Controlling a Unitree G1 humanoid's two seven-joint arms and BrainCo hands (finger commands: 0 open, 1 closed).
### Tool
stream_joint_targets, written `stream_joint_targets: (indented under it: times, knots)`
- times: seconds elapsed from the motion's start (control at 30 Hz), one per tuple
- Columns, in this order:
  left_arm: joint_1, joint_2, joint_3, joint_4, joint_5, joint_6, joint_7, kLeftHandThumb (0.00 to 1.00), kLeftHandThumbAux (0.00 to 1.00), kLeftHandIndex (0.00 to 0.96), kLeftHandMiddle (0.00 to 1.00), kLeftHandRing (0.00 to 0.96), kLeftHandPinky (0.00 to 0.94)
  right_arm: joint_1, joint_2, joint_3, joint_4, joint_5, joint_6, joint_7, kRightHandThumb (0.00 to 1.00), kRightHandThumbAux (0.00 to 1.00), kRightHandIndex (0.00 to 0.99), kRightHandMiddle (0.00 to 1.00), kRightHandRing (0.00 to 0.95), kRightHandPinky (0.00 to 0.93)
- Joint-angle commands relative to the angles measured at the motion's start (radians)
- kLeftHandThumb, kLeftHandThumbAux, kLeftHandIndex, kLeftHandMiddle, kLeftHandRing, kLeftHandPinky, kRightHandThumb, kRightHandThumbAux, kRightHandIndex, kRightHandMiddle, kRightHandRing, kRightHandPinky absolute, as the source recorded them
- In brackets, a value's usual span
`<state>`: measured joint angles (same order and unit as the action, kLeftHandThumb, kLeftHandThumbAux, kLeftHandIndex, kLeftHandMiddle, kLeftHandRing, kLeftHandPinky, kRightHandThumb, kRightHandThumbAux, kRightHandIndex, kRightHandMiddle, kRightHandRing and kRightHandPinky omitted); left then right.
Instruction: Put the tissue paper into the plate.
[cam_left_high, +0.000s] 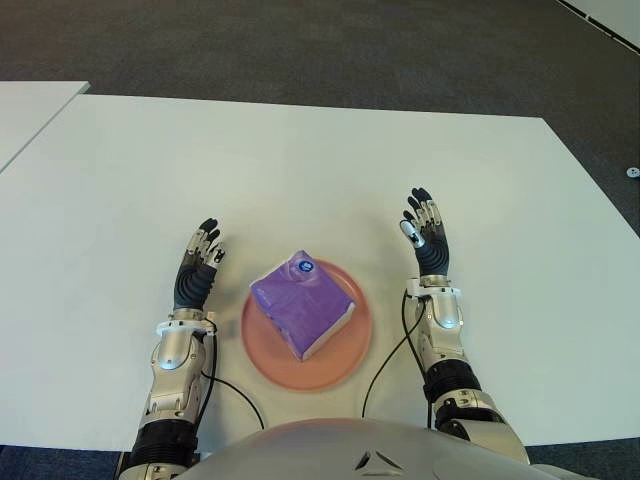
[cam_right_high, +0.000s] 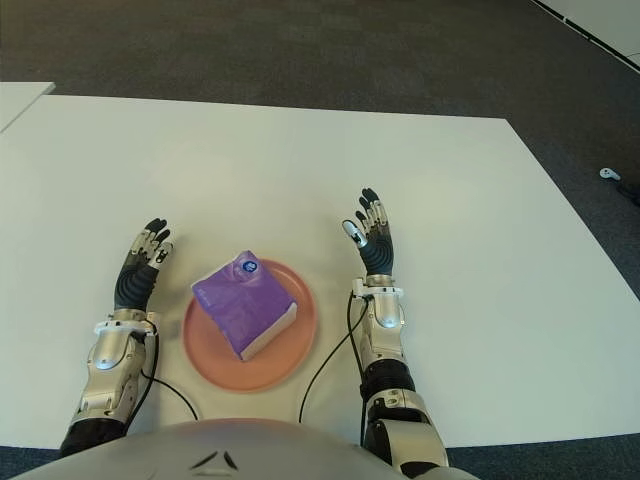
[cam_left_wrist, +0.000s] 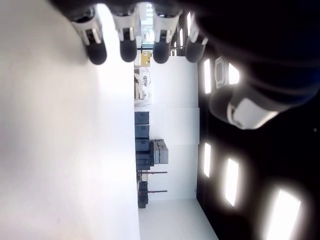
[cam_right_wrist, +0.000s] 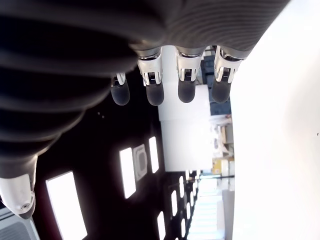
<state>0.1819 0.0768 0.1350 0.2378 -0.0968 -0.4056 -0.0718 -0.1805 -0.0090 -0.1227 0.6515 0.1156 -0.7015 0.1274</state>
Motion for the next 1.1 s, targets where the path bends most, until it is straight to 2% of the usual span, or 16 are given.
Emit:
stream_joint_targets:
  times: [0.03, 0.37, 0.47, 0.6, 0.8, 1.1]
  knots:
    - [0.021, 0.002, -0.003, 0.022, 0.004, 0.028, -0.009, 0.000, 0.491, 0.000, 0.000, 0.000, 0.000, 0.046, 0.034, -0.007, 0.052, 0.025, 0.014, 0.006, 0.000, 0.531, 0.000, 0.000, 0.000, 0.000]
    - [0.023, 0.007, -0.003, 0.021, 0.001, 0.025, -0.017, 0.000, 0.494, 0.000, 0.000, 0.000, 0.000, 0.049, 0.039, -0.012, 0.047, 0.020, 0.014, 0.009, 0.000, 0.531, 0.000, 0.000, 0.000, 0.000]
    - [0.022, 0.009, -0.004, 0.022, 0.002, 0.022, -0.017, 0.000, 0.494, 0.000, 0.000, 0.000, 0.000, 0.125, 0.009, 0.029, -0.073, -0.120, 0.139, -0.092, 0.002, 0.540, 0.000, 0.000, 0.000, 0.000]
    - [0.022, 0.009, -0.005, 0.019, 0.001, 0.020, -0.017, 0.000, 0.493, 0.000, 0.000, 0.000, 0.000, 0.157, 0.005, 0.048, -0.144, -0.163, 0.209, -0.130, 0.010, 0.548, 0.000, 0.000, 0.000, 0.000]
    - [0.023, 0.008, -0.007, 0.013, 0.000, 0.023, -0.015, 0.000, 0.488, 0.000, 0.000, 0.000, 0.000, 0.174, 0.005, 0.061, -0.190, -0.170, 0.252, -0.145, 0.012, 0.549, 0.000, 0.000, 0.000, 0.000]
    - [0.023, 0.004, -0.009, 0.003, -0.004, 0.033, -0.014, 0.000, 0.482, 0.000, 0.000, 0.000, 0.000, 0.181, 0.001, 0.071, -0.209, -0.166, 0.273, -0.153, 0.012, 0.549, 0.000, 0.000, 0.000, 0.000]
